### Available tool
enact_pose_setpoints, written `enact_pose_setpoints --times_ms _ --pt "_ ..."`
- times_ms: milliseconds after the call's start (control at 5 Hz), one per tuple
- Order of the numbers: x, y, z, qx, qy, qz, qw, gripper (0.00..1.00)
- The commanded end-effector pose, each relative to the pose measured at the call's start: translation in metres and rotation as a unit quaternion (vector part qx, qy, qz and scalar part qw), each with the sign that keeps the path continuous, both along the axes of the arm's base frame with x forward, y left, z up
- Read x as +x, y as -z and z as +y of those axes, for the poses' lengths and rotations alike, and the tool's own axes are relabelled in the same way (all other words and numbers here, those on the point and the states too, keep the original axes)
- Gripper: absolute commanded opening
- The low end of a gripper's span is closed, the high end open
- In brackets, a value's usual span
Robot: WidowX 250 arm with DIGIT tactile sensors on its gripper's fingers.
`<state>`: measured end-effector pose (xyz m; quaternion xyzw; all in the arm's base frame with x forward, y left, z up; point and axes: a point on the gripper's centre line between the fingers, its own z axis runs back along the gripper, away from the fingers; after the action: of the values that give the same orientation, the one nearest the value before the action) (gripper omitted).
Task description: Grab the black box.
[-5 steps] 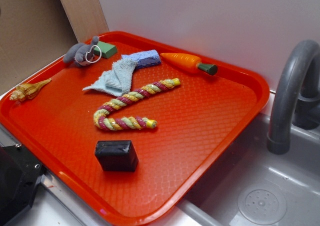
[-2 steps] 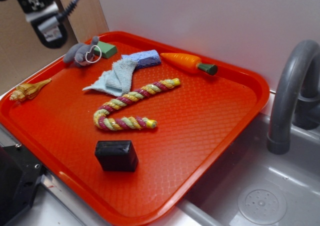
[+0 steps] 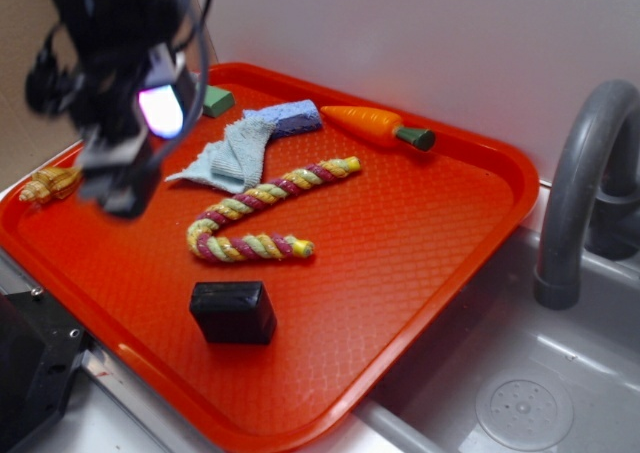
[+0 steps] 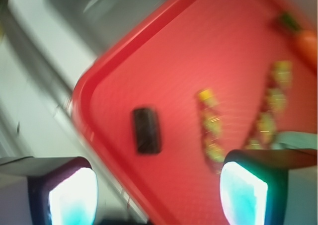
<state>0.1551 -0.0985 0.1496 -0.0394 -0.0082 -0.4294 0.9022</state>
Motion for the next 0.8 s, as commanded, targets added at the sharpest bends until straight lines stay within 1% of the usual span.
enact_pose_setpoints --times_ms 0,200,400,600 --pt "-0.01 -0.005 -0.006 -0.005 0.016 -0.012 1.0 1.0" --pt "-0.01 -0.005 -0.006 -0.005 0.016 -0.012 1.0 1.0" --pt "-0.033 0.037 -0.031 0.057 0.038 0.012 0.998 1.0" --pt "-0.002 0.069 -0.031 0.059 0.055 0.021 0.997 1.0"
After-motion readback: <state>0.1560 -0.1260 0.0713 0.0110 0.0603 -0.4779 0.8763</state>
